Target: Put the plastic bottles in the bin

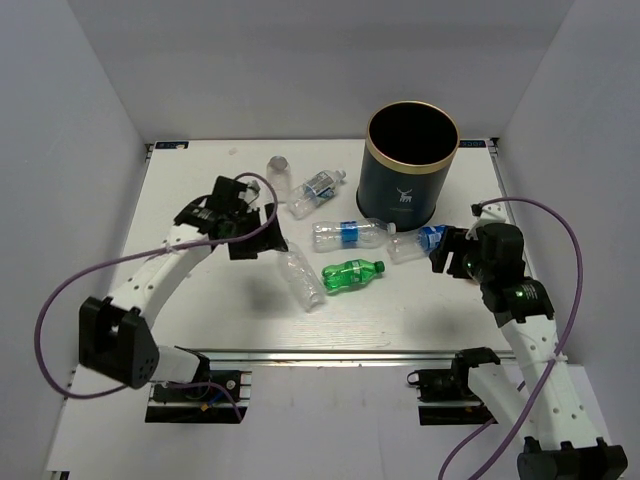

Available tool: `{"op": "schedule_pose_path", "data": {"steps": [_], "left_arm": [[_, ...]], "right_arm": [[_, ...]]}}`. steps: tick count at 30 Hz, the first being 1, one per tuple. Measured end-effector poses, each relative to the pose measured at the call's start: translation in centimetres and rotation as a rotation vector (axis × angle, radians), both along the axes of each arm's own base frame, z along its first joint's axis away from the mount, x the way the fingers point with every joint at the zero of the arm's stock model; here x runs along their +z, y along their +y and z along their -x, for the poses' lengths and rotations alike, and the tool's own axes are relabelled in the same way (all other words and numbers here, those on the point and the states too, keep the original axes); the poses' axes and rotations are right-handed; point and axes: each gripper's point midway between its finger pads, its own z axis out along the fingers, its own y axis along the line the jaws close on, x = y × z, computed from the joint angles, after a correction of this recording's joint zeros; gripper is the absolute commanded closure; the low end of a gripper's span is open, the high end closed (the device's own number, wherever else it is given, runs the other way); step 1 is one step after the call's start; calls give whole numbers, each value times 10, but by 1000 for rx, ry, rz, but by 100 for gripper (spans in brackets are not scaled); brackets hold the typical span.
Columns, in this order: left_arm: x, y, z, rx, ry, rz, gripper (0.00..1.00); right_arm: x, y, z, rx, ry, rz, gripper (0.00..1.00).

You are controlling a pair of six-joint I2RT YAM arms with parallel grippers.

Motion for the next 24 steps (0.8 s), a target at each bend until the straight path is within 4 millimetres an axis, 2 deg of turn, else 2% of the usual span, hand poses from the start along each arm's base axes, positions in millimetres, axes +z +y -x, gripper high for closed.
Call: {"op": "schedule_pose_path", "data": {"steps": [3, 9, 18, 21, 22, 23, 24], "left_arm": [[-15, -16, -6, 9, 48, -67, 1], [-57, -36, -7, 70, 123, -182, 0], [-121, -47, -4, 144, 211, -327, 0], [-139, -48, -2, 156, 232, -373, 7], [-140, -49, -2, 161, 232, -382, 20], [-139, -51, -6, 171, 223, -381, 31], [-139, -54, -8, 180, 215, -374, 40]], "right_arm": [[-6, 0, -2, -14, 30, -7, 19], [-7, 2, -2, -26, 44, -30, 19], [-9, 9, 3, 0, 70, -42, 19], [-5, 13, 2, 18, 75, -45, 19], [-3, 14, 1, 23, 74, -46, 19], [-1, 15, 1, 30, 73, -44, 24], [1, 17, 0, 38, 71, -42, 37]]}}
